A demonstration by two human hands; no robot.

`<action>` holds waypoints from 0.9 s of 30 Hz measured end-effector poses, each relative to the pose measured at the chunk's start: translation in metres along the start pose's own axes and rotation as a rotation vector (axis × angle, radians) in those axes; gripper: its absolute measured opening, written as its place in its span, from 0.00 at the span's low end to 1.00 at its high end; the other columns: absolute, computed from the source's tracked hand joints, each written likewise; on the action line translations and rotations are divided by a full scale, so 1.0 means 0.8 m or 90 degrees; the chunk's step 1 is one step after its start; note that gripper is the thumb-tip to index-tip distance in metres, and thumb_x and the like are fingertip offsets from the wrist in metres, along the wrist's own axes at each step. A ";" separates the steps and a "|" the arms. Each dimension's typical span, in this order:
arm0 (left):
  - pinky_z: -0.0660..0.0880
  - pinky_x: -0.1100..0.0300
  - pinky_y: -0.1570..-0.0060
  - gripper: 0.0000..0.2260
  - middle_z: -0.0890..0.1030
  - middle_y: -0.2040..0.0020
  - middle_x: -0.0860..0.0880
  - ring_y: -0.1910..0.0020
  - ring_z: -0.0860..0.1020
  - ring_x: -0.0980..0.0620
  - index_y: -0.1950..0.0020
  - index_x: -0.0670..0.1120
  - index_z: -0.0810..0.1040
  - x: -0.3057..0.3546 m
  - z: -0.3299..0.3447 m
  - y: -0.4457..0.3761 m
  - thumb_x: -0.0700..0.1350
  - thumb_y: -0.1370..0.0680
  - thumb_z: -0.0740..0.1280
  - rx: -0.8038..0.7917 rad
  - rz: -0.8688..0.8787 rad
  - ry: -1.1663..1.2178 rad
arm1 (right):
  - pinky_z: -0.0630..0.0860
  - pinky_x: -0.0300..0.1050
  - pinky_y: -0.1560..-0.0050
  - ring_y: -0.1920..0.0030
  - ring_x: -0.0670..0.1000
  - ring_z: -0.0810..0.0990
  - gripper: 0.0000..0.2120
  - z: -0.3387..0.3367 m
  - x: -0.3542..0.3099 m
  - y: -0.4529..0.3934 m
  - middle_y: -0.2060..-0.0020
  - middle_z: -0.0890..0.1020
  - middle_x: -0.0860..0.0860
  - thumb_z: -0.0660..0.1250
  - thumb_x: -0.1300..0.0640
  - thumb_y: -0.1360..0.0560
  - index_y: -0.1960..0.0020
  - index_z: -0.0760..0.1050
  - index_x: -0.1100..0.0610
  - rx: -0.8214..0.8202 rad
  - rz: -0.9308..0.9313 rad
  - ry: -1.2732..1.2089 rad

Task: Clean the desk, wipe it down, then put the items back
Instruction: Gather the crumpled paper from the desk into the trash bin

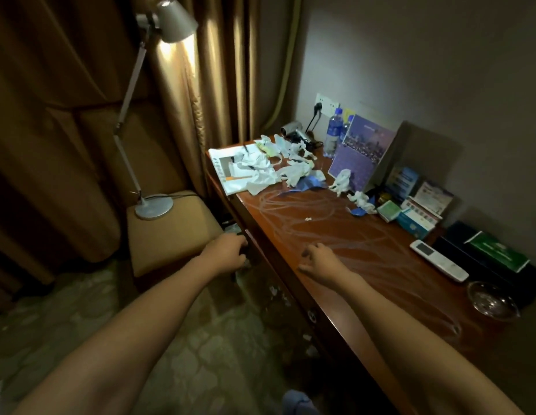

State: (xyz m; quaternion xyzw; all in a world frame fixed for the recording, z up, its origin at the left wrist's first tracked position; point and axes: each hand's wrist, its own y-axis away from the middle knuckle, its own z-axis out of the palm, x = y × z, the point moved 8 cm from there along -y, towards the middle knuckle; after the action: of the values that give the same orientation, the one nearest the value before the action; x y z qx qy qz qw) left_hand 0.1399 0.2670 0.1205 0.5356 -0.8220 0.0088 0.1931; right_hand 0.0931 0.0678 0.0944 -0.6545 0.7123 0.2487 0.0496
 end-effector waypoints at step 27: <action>0.70 0.56 0.42 0.14 0.78 0.41 0.43 0.43 0.76 0.46 0.38 0.42 0.76 0.075 0.004 -0.465 0.45 0.19 0.58 -0.180 0.337 -0.086 | 0.68 0.47 0.36 0.36 0.56 0.70 0.26 -0.059 0.143 -0.222 0.35 0.70 0.57 0.66 0.46 0.24 0.32 0.68 0.59 0.039 0.424 -0.128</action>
State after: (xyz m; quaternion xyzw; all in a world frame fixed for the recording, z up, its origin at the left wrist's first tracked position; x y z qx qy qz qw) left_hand 0.4468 0.0553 0.0651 0.2701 -0.9370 -0.0915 0.2018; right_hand 0.2594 -0.0596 0.0385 -0.3564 0.8855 0.2929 0.0549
